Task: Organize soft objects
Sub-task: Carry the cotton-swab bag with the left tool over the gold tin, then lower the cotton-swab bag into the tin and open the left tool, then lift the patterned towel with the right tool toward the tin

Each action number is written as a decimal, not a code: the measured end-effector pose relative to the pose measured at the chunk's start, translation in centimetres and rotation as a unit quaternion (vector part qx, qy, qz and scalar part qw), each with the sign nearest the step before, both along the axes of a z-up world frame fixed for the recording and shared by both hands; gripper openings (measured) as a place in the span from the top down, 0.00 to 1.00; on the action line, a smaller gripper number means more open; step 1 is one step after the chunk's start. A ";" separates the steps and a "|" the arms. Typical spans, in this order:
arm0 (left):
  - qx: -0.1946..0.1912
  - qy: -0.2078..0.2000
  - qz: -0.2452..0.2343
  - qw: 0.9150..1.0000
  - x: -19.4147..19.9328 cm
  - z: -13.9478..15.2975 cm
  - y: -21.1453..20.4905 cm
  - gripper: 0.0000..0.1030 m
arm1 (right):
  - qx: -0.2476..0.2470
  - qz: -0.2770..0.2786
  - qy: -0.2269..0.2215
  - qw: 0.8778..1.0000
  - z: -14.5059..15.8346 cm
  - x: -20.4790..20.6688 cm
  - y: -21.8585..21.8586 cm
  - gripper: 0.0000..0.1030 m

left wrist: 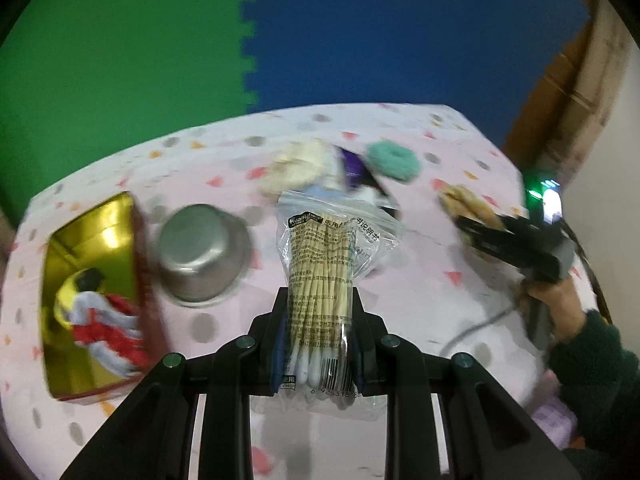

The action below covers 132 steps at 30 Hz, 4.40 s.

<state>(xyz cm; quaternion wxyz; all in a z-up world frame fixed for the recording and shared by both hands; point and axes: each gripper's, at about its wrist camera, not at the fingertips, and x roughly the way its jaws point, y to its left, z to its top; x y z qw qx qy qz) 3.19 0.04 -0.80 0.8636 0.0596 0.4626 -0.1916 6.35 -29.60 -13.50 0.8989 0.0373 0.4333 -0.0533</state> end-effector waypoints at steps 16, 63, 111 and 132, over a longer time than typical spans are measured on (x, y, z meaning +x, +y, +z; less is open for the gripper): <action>0.060 -0.002 0.166 0.984 9.1 -1.8 14.8 0.78 | -0.002 -0.001 0.001 1.000 0.0 0.0 0.1 0.48; 0.075 0.054 0.222 0.970 15.6 -9.4 24.0 0.73 | -0.013 -0.003 0.005 1.000 0.0 0.0 0.2 0.48; 0.046 -0.052 0.295 0.953 2.0 -5.5 20.1 0.41 | -0.020 -0.004 0.007 1.000 0.1 0.1 0.3 0.48; 0.039 -0.073 0.328 0.941 0.5 -5.2 21.9 0.28 | -0.044 -0.016 0.018 0.999 1.2 -1.5 0.4 0.63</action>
